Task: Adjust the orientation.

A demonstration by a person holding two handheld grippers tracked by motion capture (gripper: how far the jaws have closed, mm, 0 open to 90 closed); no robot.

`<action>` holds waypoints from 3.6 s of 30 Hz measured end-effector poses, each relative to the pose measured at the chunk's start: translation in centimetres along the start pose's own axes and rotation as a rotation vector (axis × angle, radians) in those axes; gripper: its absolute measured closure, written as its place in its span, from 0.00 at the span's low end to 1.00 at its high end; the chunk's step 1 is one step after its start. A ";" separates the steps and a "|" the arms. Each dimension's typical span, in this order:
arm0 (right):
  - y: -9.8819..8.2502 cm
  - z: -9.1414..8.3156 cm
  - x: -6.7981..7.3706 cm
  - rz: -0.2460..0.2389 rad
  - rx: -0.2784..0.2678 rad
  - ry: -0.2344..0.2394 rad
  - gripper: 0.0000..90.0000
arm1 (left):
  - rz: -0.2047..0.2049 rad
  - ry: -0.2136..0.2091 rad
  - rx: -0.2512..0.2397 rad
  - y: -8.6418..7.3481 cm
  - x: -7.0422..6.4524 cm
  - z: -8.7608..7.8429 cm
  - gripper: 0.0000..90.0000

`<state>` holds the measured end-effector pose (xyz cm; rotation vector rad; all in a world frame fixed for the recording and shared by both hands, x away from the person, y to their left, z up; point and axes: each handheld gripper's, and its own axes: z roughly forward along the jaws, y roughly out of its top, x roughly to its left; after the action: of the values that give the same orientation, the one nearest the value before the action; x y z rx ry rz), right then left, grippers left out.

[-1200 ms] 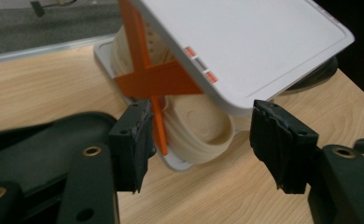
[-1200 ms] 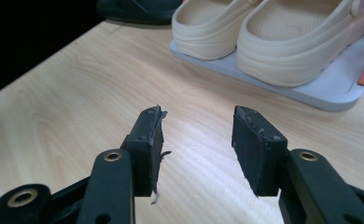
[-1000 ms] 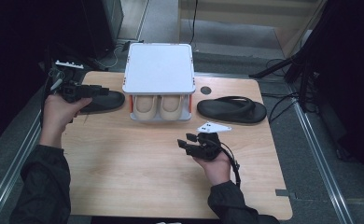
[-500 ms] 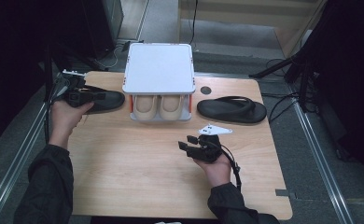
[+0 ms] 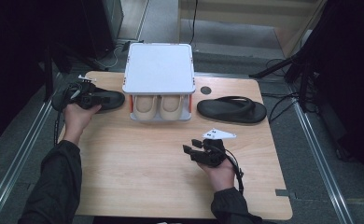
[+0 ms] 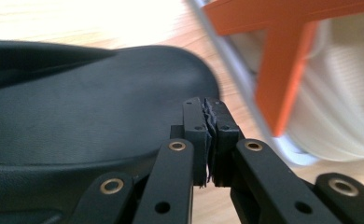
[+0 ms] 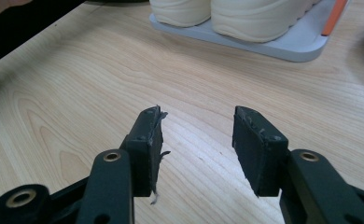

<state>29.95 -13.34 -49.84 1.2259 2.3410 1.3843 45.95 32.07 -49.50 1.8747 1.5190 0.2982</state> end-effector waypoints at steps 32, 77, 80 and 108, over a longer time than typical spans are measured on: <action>-0.6 -0.5 -0.4 0.007 0.005 -0.018 0.60 | -0.021 0.010 0.033 -2.3 0.5 0.4 1.00; 1.2 2.2 -0.4 -0.011 0.018 0.050 0.61 | -0.097 -0.033 0.012 -7.0 0.5 -5.8 0.61; 1.2 2.1 -0.5 -0.007 0.020 0.049 0.61 | -0.097 0.008 -0.005 -6.5 0.9 -6.8 0.53; -0.3 -0.1 -1.0 0.019 0.014 -0.027 0.60 | -0.199 0.113 -0.052 -5.9 5.7 -4.6 0.45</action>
<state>30.36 -14.21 -50.28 1.2665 2.3312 1.3507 40.44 39.50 -51.23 1.6746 1.7423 0.3532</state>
